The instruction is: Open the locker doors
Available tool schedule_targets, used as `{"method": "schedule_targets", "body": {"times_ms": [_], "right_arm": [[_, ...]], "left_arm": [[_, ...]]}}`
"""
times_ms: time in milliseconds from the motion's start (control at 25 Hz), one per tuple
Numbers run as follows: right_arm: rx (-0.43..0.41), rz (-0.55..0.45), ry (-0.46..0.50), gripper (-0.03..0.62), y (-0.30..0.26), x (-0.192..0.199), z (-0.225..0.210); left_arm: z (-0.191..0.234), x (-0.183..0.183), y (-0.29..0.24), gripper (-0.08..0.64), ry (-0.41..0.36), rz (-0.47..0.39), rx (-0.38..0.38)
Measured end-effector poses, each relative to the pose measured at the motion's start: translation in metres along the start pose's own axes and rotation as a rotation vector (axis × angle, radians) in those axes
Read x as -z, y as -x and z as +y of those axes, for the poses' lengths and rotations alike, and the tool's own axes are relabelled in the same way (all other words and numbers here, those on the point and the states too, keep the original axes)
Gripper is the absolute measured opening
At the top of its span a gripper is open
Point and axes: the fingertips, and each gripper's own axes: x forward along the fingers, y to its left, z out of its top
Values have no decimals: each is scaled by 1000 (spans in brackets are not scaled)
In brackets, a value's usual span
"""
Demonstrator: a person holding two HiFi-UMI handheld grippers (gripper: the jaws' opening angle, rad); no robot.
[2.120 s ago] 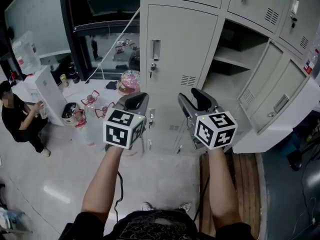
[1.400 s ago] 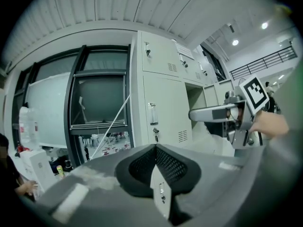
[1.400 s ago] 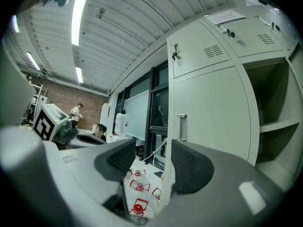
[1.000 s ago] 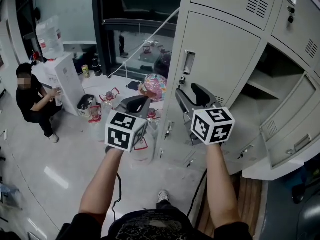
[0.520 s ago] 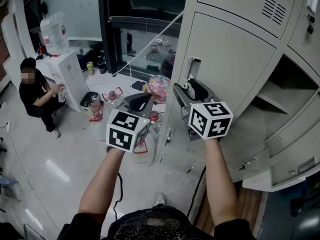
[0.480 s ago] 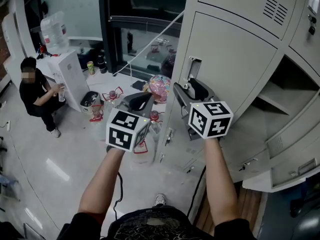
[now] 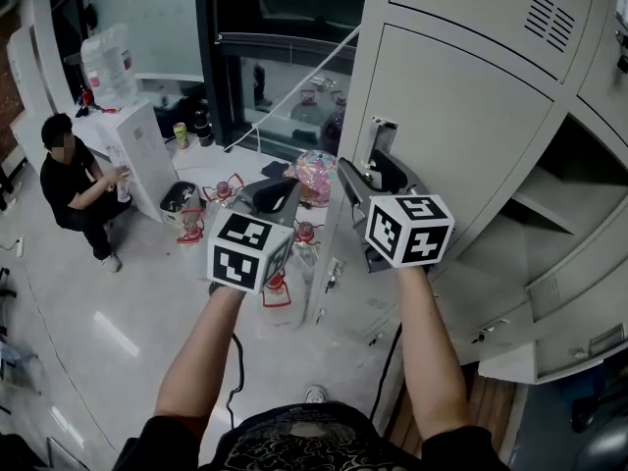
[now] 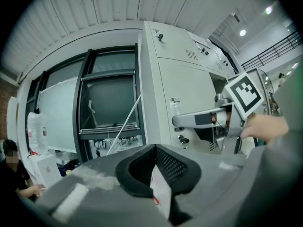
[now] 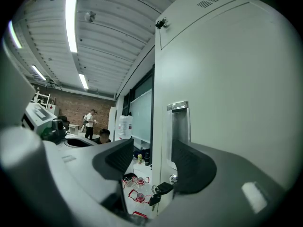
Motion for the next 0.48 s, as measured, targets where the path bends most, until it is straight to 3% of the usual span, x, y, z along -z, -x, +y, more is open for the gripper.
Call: {"method": "schedule_targets", "body": {"times_ms": [480], "right_arm": [[-13, 2, 1, 253, -10, 1, 0]], "left_arm": [[6, 1, 0, 0, -9, 13, -6]]}}
